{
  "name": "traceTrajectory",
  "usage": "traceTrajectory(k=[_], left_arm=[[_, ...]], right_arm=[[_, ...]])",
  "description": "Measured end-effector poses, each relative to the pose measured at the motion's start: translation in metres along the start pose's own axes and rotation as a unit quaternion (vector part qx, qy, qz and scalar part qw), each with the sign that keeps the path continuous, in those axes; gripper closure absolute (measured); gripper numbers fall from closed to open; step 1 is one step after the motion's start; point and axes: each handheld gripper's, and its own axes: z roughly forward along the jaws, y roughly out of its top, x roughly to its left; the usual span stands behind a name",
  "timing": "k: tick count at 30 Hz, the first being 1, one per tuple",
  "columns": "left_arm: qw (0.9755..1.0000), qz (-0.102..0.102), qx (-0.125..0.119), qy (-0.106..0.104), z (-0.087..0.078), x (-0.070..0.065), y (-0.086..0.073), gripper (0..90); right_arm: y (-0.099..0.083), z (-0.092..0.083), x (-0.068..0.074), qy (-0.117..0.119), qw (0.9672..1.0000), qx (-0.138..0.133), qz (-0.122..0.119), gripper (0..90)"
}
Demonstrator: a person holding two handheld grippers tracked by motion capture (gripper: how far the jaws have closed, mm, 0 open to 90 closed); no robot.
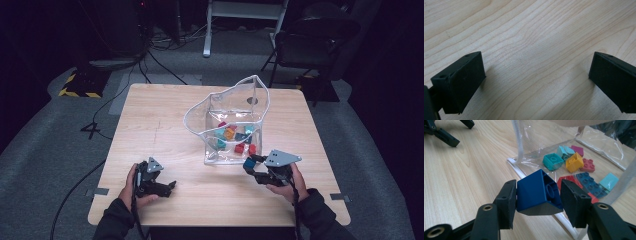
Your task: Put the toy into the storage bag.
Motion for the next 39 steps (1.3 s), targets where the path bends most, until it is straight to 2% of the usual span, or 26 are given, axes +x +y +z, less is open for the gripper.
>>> traceTrajectory(k=[25, 39], left_arm=[[1.0000, 0.000, 0.000, 0.000, 0.000, 0.000, 0.000, 0.6], [1.0000, 0.000, -0.001, 0.000, 0.000, 0.000, 0.000, 0.6]], right_arm=[[0.016, -0.027, -0.006, -0.020, 0.9988, -0.044, 0.003, 48.7], [0.038, -0.044, -0.009, -0.029, 0.9966, -0.077, -0.005, 48.7]])
